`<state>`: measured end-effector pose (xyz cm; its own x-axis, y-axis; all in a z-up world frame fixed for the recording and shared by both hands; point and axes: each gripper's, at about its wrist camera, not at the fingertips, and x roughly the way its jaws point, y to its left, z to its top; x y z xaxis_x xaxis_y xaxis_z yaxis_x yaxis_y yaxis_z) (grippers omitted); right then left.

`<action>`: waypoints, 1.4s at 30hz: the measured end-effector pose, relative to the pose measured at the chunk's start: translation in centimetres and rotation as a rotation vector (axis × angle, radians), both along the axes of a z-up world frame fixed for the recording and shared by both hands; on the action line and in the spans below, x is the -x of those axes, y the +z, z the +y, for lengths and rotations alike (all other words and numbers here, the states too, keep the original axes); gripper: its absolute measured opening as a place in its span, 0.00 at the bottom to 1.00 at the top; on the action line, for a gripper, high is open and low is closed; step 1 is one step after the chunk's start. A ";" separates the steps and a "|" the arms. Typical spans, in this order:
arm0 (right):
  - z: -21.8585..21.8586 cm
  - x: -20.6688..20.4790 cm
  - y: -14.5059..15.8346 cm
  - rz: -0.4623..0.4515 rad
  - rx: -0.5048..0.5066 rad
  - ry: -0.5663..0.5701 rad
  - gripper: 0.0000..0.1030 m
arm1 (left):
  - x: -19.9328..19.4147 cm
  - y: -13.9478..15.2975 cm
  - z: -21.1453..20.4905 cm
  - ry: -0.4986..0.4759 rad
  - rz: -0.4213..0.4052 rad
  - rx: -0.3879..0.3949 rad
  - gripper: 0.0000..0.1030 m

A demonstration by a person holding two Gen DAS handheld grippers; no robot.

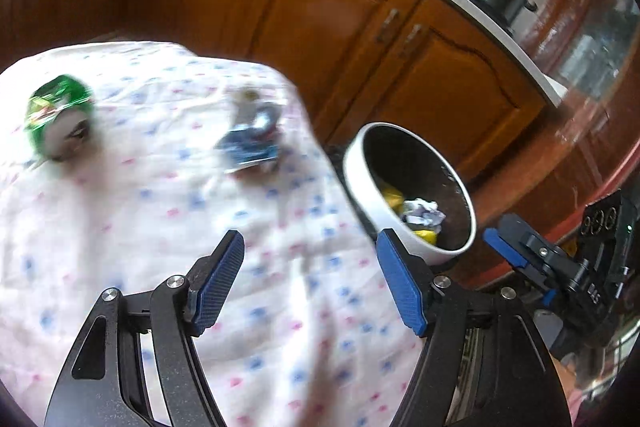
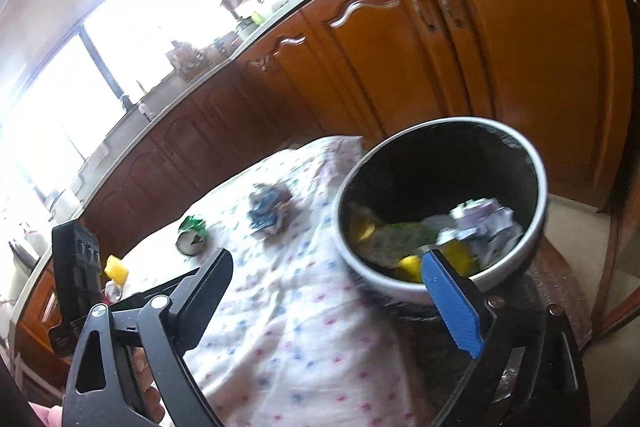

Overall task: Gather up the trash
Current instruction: 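Move both open tools back toward the green can and last wrapper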

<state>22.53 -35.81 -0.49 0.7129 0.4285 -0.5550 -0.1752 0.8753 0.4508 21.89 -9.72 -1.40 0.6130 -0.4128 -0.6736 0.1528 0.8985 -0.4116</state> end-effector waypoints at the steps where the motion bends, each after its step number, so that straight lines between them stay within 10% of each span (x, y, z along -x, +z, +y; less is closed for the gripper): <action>1: 0.7 0.1 0.0 0.003 -0.001 0.014 0.94 | 0.2 -0.1 0.6 0.010 0.001 -0.001 0.69; 42: 12.1 -6.7 -2.2 0.078 0.045 0.159 0.94 | 0.0 -1.6 18.3 0.368 0.055 0.125 0.70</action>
